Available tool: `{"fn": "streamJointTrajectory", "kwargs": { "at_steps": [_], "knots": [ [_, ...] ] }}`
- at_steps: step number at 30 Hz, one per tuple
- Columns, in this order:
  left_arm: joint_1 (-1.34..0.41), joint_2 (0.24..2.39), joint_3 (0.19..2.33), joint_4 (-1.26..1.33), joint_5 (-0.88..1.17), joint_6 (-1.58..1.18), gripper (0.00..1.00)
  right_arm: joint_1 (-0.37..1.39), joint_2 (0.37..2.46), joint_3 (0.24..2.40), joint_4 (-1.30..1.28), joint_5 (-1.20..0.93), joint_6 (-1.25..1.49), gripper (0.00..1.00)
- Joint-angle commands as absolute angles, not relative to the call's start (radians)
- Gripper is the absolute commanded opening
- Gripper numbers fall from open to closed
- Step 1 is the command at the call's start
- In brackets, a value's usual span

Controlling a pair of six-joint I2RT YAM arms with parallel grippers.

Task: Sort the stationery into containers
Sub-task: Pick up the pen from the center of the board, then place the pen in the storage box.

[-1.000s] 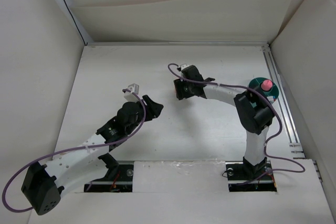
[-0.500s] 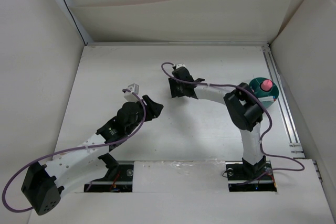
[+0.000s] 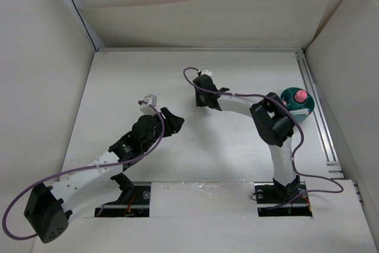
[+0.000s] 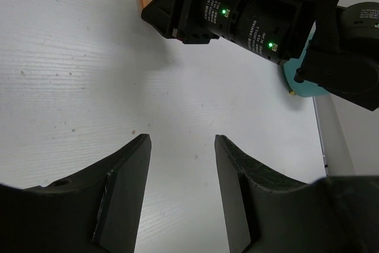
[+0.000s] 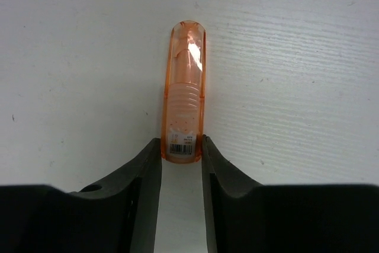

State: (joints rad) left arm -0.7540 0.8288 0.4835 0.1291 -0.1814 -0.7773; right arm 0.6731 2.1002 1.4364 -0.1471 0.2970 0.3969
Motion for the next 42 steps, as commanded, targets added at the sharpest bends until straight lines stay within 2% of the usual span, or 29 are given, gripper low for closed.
{"fn": "streamJointTrajectory", "kwargs": {
  "at_steps": [1, 4, 12, 18, 25, 30, 32, 42],
  "knots": [
    [-0.752, 0.811, 0.494, 0.141, -0.19, -0.764, 0.44, 0.672, 2.132, 1.47, -0.124, 0.319, 0.417, 0.15],
    [-0.752, 0.811, 0.494, 0.141, -0.19, -0.764, 0.44, 0.672, 2.122, 1.47, -0.124, 0.31, 0.428, 0.0],
    [-0.752, 0.821, 0.476, 0.163, -0.172, -0.764, 0.44, 0.672, 1.889, 1.324, -0.066, 0.292, 0.437, 0.0],
    [-0.752, 0.85, 0.476, 0.195, -0.149, -0.773, 0.44, 0.58, 1.659, 1.172, -0.066, 0.215, 0.5, 0.0],
    [-0.752, 0.882, 0.466, 0.244, -0.104, -0.773, 0.44, 0.324, 1.351, 0.957, -0.046, 0.039, 0.65, 0.0],
    [-0.761, 0.9, 0.457, 0.264, -0.084, -0.782, 0.44, -0.005, 1.168, 0.807, 0.0, -0.235, 0.758, 0.0],
    [-0.761, 0.9, 0.457, 0.273, -0.084, -0.782, 0.44, -0.082, 1.117, 0.761, 0.017, -0.313, 0.779, 0.0],
    [-0.779, 0.91, 0.457, 0.291, -0.084, -0.782, 0.44, -0.406, 1.14, 0.632, 0.139, -0.712, 0.972, 0.0]
  ]
}}
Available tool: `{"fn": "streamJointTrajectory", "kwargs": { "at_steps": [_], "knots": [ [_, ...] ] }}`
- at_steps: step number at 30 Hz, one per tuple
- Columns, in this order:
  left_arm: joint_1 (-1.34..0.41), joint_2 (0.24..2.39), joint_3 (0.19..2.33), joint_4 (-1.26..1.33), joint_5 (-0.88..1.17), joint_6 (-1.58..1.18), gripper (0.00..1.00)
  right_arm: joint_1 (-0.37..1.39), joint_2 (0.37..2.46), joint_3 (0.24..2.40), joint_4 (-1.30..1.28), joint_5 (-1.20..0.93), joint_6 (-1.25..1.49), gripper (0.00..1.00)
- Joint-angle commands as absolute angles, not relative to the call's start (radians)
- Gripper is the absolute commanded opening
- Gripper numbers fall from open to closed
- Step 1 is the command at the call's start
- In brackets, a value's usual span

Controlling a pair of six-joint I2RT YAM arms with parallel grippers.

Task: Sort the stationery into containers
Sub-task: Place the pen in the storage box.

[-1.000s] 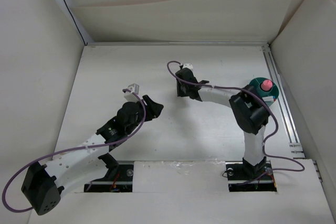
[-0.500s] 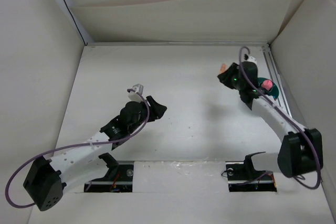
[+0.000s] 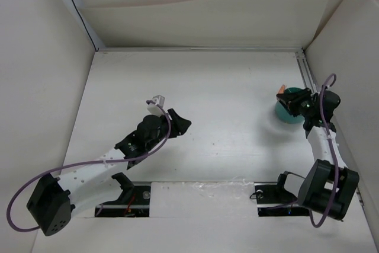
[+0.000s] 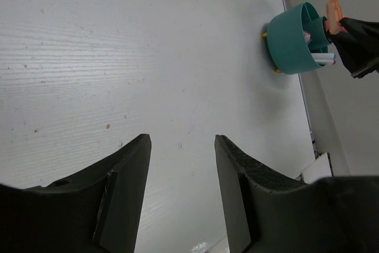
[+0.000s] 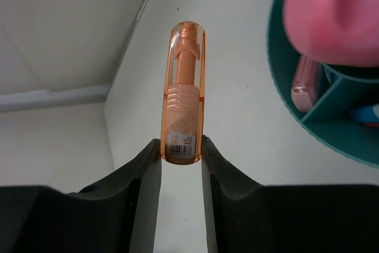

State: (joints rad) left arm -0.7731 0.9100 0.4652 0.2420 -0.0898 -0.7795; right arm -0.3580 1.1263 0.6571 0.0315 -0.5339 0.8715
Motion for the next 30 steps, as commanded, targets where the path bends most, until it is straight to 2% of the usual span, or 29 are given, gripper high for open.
{"fn": "streamJointTrajectory", "kwargs": {
  "at_steps": [1, 10, 15, 30],
  "knots": [
    [-0.779, 0.919, 0.457, 0.291, -0.084, -0.782, 0.44, -0.431, 1.14, 0.632, 0.152, -0.739, 0.986, 0.0],
    [-0.788, 0.919, 0.466, 0.301, -0.075, -0.792, 0.44, -0.531, 1.154, 0.562, 0.268, -0.877, 1.146, 0.0],
    [-0.788, 0.908, 0.466, 0.301, -0.075, -0.792, 0.44, -0.558, 1.164, 0.512, 0.372, -0.887, 1.281, 0.0],
    [-0.788, 0.899, 0.466, 0.301, -0.075, -0.792, 0.44, -0.588, 1.175, 0.47, 0.422, -0.847, 1.422, 0.0]
  ]
}}
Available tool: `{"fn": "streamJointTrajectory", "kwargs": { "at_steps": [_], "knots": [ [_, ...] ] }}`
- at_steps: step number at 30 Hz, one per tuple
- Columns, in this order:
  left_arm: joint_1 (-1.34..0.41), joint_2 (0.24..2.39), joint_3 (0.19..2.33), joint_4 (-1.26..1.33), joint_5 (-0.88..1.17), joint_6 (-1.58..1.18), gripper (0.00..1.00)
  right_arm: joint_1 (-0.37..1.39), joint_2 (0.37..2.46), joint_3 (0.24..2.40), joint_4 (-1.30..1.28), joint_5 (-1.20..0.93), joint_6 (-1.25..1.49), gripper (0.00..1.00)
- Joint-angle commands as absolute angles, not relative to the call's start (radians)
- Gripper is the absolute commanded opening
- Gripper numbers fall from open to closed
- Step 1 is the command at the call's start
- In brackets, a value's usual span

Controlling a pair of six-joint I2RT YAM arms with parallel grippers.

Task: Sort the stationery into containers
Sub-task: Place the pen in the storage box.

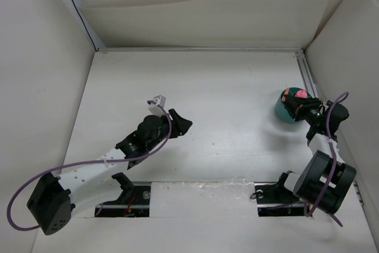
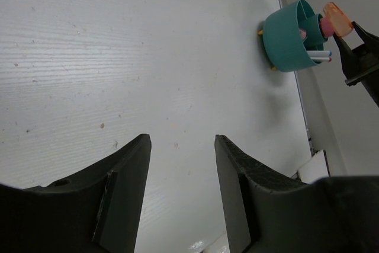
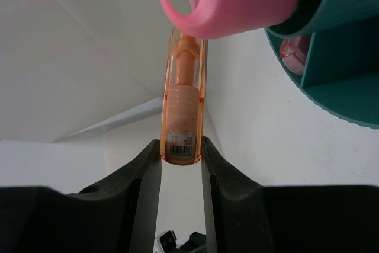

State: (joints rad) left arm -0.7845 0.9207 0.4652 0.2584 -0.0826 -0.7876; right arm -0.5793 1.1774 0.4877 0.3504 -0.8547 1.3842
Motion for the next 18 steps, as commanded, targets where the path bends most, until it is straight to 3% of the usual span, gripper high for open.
{"fn": "streamJointTrajectory", "kwargs": {
  "at_steps": [1, 18],
  "knots": [
    [-0.788, 0.899, 0.466, 0.301, -0.075, -0.792, 0.44, -0.597, 1.186, 0.46, 0.422, -0.847, 1.433, 0.0],
    [-0.788, 0.89, 0.466, 0.301, -0.075, -0.792, 0.44, -0.634, 1.302, 0.423, 0.54, -0.847, 1.493, 0.05]
  ]
}}
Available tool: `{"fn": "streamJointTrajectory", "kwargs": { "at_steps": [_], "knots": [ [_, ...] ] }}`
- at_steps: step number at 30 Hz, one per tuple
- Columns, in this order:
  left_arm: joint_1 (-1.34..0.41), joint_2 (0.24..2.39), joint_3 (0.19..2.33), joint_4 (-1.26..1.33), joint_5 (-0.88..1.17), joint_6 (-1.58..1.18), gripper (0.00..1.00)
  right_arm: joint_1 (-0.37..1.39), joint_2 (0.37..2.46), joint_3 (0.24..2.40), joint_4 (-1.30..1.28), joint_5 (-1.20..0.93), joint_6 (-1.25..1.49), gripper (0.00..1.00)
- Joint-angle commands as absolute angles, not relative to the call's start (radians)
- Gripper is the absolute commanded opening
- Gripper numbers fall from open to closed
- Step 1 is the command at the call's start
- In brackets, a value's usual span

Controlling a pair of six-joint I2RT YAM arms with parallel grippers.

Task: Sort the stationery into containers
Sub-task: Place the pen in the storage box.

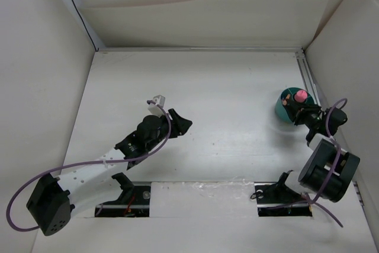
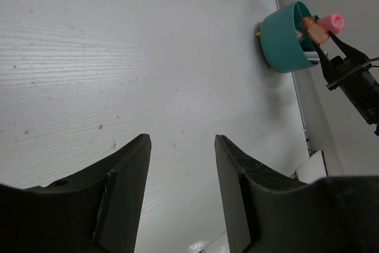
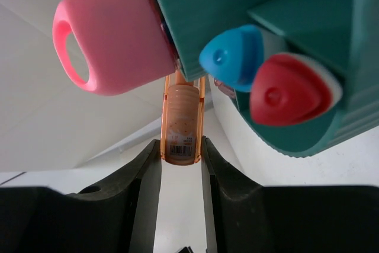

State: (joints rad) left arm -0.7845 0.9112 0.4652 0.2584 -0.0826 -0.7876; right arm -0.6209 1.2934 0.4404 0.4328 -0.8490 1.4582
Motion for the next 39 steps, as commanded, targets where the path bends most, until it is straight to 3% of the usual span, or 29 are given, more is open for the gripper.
{"fn": "streamJointTrajectory", "kwargs": {
  "at_steps": [1, 11, 18, 20, 33, 34, 36, 39],
  "knots": [
    [-0.788, 0.89, 0.466, 0.301, -0.075, -0.792, 0.44, -0.634, 1.311, 0.423, 0.551, -0.847, 1.505, 0.06],
    [-0.788, 0.899, 0.457, 0.301, -0.075, -0.792, 0.44, -0.643, 1.385, 0.414, 0.679, -0.857, 1.56, 0.12],
    [-0.788, 0.908, 0.457, 0.301, -0.075, -0.801, 0.44, -0.643, 1.367, 0.425, 0.689, -0.857, 1.583, 0.29],
    [-0.788, 0.908, 0.457, 0.301, -0.075, -0.801, 0.44, -0.643, 1.358, 0.425, 0.689, -0.857, 1.583, 0.4],
    [-0.788, 0.899, 0.457, 0.301, -0.075, -0.801, 0.44, -0.643, 1.378, 0.425, 0.73, -0.857, 1.605, 0.42],
    [-0.788, 0.899, 0.457, 0.301, -0.075, -0.801, 0.44, -0.643, 1.378, 0.425, 0.73, -0.857, 1.605, 0.43],
    [-0.788, 0.899, 0.457, 0.301, -0.084, -0.801, 0.44, -0.643, 1.387, 0.425, 0.739, -0.857, 1.605, 0.57],
    [-0.788, 0.899, 0.457, 0.301, -0.084, -0.801, 0.44, -0.643, 1.396, 0.425, 0.748, -0.857, 1.605, 0.58]
  ]
}}
